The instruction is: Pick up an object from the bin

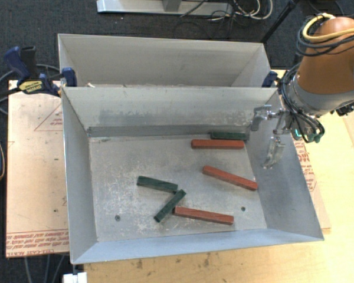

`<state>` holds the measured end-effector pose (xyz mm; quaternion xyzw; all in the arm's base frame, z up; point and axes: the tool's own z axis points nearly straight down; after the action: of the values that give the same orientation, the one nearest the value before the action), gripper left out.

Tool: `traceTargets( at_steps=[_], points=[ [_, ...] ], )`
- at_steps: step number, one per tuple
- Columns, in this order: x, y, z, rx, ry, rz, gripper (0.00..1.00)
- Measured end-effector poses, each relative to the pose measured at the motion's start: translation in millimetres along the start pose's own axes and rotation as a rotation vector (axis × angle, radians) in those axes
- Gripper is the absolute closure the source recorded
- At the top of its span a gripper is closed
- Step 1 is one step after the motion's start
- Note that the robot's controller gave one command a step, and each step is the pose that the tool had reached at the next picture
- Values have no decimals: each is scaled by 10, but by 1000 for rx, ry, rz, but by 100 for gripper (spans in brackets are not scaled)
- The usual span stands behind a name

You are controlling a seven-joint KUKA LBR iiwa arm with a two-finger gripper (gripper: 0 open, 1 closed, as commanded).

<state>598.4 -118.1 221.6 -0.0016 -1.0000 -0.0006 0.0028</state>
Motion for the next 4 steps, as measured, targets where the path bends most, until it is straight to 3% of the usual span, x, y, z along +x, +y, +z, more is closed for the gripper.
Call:
traceTargets(
  at_steps=[1, 2, 3, 4],
  points=[
    [61, 299, 1564, -2, 0, 93, 0],
    [224, 516, 1207, -1, -7, 151, 0],
    [322, 485, 1148, -1, -6, 211, 0],
    [313, 565, 1529, -2, -5, 519, 0]
  ],
)
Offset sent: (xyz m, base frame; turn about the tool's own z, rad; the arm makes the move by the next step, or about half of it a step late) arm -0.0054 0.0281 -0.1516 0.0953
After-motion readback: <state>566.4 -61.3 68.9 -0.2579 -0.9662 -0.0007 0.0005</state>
